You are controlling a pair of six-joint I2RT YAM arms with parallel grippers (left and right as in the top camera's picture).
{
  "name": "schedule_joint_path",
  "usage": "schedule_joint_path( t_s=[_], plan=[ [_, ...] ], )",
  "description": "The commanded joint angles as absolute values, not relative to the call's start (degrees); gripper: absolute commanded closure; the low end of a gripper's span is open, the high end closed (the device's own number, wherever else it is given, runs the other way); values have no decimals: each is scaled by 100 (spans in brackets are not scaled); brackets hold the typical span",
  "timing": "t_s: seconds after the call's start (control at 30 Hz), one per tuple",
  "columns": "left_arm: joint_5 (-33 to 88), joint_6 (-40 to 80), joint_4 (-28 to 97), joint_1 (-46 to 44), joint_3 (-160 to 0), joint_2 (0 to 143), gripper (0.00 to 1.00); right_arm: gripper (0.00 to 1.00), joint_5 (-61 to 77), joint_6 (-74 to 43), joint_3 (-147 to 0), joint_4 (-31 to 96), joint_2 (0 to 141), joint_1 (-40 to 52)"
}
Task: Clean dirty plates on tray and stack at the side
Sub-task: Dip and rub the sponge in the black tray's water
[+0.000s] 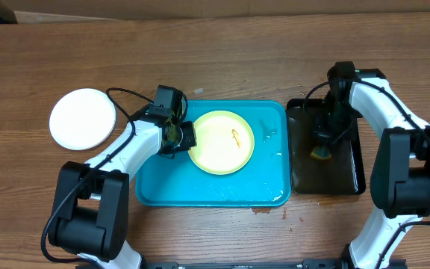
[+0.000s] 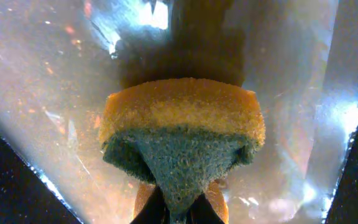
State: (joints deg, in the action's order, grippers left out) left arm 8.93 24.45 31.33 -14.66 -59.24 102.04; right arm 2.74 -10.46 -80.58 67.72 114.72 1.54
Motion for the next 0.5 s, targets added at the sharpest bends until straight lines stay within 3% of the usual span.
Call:
schedule_joint_path(
  t_s=[0.0,0.27,0.47],
  plan=[
    [836,2434,3153,-1514,-5924,10287,90,96,309,-1002,-8208,6716,11391,154],
    [862,2438,3164,-1514,-5924,10412,89,96,307,-875,-8259,6613,11389,156],
    [880,2438,3159,-1514,-5924,10414,96,96,307,-875,-8757,6963,11373,161]
  ],
)
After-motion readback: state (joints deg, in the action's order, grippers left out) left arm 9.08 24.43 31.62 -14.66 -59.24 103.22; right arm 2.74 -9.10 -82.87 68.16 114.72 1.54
